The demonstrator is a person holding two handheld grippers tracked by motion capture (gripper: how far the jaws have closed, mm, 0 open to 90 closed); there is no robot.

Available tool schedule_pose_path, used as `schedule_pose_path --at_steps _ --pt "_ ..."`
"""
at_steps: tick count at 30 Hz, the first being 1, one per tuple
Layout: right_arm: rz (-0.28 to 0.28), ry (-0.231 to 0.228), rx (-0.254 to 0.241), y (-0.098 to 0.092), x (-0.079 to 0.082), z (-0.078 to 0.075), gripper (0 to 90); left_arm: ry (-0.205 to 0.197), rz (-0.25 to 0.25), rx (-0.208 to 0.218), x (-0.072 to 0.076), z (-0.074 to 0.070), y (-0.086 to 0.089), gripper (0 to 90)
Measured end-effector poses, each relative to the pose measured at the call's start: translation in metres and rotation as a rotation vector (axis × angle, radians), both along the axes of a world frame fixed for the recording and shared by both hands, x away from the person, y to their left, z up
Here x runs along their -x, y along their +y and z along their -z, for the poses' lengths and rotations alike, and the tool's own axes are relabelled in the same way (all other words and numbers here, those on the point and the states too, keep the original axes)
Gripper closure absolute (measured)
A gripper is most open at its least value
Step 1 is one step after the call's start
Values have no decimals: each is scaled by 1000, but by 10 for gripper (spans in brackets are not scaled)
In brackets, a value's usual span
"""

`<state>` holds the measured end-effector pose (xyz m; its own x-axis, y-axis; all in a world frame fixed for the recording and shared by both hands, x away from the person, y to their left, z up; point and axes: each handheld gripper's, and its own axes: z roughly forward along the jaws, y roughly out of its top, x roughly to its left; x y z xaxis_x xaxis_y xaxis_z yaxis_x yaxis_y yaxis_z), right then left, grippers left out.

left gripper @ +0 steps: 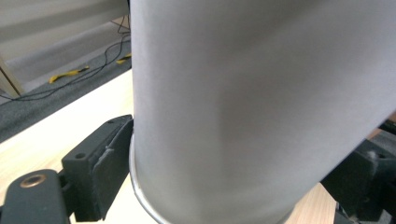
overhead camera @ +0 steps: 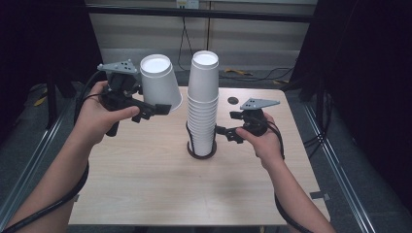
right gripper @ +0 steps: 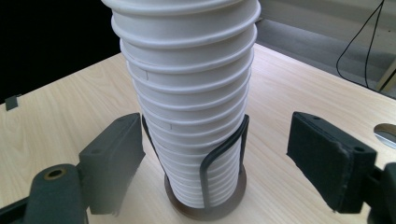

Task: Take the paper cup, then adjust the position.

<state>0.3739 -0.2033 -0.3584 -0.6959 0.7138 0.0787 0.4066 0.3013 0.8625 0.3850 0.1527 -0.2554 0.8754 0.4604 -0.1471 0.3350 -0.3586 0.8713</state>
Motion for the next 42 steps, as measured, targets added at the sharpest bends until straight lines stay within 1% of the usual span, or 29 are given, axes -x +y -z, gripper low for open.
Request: schedule_pose_path --at_steps 2,4,8,9,11,13,14,15,16,18,19,21,23,24,26,27,30,32,36,37,38,39,41,42 --pt "-3 2 4 1 0 1 181 4 -1 -2 1 2 1 114" --pt "-8 3 3 2 -1 2 180 9 -1 -9 3 8 3 114" --pt "-11 1 5 2 0 3 180 14 -1 -15 3 12 3 114" --pt "-11 5 10 1 2 5 180 20 -2 -25 2 15 3 114" --pt "-11 7 8 1 2 6 180 23 0 -25 2 16 2 114" --pt "-11 10 17 -2 4 8 180 28 2 -35 2 21 1 115" --pt "-13 10 16 -3 4 8 179 28 2 -35 2 21 1 114" --pt "-8 10 18 -5 4 9 180 34 2 -34 2 24 0 115" --pt "-9 12 16 -6 4 10 179 39 7 -47 3 29 -2 114" --pt "-9 16 15 -7 4 11 179 46 13 -52 4 34 -3 114" --pt "-10 17 16 -8 4 12 180 46 13 -52 4 34 -3 115" --pt "-14 20 14 -9 5 13 178 48 15 -66 5 41 -4 115" --pt "-12 23 15 -10 6 15 178 54 19 -69 5 46 -5 116" --pt "-12 23 15 -10 6 15 178 54 19 -69 5 46 -5 116" --pt "-16 26 16 -11 6 17 178 55 16 -81 6 50 -5 116" --pt "-16 28 15 -11 7 17 177 61 19 -90 7 55 -5 116" --pt "-22 29 7 -12 7 18 177 62 21 -101 8 59 -6 116" --pt "-29 31 16 -12 9 20 176 69 19 -113 7 65 -7 116" --pt "-44 41 27 -13 10 22 176 75 25 -141 8 71 -11 116" --pt "-44 41 27 -13 10 22 176 75 25 -141 8 71 -11 116" --pt "-50 45 22 -14 11 23 174 76 28 -148 8 74 -13 116" --pt "-52 44 22 -14 11 24 173 77 35 -155 8 76 -13 116" --pt "-54 46 23 -15 12 24 173 78 32 -157 9 78 -14 117" --pt "-61 38 32 -15 13 25 171 85 41 -166 9 80 -15 118"
